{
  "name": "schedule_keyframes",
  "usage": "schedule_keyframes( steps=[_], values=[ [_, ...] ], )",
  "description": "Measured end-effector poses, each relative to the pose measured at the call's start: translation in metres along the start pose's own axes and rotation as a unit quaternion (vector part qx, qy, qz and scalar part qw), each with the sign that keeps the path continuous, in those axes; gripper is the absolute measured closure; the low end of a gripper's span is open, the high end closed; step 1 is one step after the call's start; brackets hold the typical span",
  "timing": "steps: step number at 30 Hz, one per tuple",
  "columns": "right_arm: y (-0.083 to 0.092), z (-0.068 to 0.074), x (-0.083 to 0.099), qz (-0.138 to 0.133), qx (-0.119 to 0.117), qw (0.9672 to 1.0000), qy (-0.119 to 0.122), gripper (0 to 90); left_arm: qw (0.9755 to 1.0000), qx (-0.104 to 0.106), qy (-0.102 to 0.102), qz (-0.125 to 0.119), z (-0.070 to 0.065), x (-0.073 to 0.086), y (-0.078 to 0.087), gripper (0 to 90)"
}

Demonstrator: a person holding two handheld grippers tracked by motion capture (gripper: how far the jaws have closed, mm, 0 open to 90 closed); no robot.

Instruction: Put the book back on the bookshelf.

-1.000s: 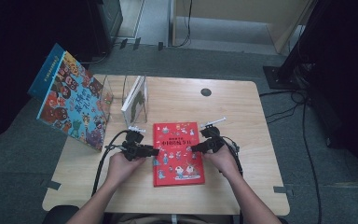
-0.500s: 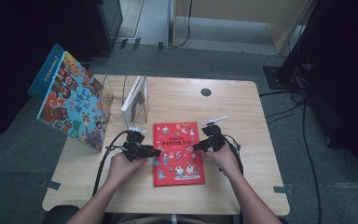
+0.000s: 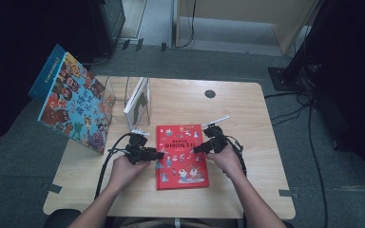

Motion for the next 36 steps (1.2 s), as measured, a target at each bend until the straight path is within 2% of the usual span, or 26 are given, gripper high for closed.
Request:
schedule_keyframes(
  steps=[2, 4, 6, 8, 9, 12, 20, 22, 25, 31, 36],
  values=[
    [0.002, -0.005, -0.001, -0.001, 0.015, 0.9999, 0.0, 64.1, 1.0, 0.002, 0.0, 0.0, 0.0, 0.0, 0.0, 49.4],
    [0.004, -0.009, -0.001, 0.001, 0.02, 0.9997, -0.012, 63.7, 1.0, 0.002, 0.0, 0.0, 0.0, 0.0, 0.0, 49.6],
    [0.004, -0.013, 0.0, 0.009, 0.035, 0.9992, -0.015, 61.3, 1.0, 0.002, 0.0, 0.001, 0.0, 0.0, 0.0, 49.6],
    [0.001, -0.015, 0.001, 0.014, 0.03, 0.9992, -0.021, 60.9, 1.0, 0.002, -0.001, 0.002, 0.0, 0.0, 0.0, 49.5],
    [0.0, -0.016, 0.002, 0.02, 0.035, 0.999, -0.021, 60.3, 1.0, 0.001, -0.001, 0.001, 0.0, 0.0, 0.0, 49.5],
    [-0.003, -0.017, 0.0, 0.02, 0.022, 0.9986, -0.044, 60.0, 1.0, -0.002, -0.003, 0.002, 0.0, 0.001, 0.0, 49.5],
    [-0.004, -0.015, -0.003, 0.04, 0.033, 0.9945, -0.091, 60.9, 0.9999, -0.011, -0.003, 0.001, -0.002, 0.001, 0.0, 49.5],
    [-0.003, -0.015, -0.003, 0.043, 0.03, 0.9936, -0.1, 60.9, 0.9999, -0.011, -0.002, 0.001, -0.002, 0.001, 0.0, 49.5],
    [-0.002, -0.014, -0.003, 0.049, 0.031, 0.9936, -0.097, 60.9, 0.9999, -0.01, -0.002, 0.0, -0.002, 0.001, 0.0, 49.0],
    [0.0, -0.011, 0.003, 0.064, 0.036, 0.9945, -0.075, 59.7, 1.0, -0.008, 0.0, -0.001, -0.002, 0.001, 0.0, 48.4],
    [0.004, -0.009, 0.002, 0.057, 0.028, 0.9948, -0.079, 59.8, 0.9999, -0.015, -0.001, 0.002, -0.002, 0.001, 0.0, 48.8]
  ],
)
Point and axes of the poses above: each handheld gripper's, and its own axes: y roughly backward along the jaws, x roughly out of its underside, z roughly to its left, the point moved 10 cm from there along -y, roughly forward along the jaws, and after that the axes turned 5 degrees about -x, right-handed, at the moved point
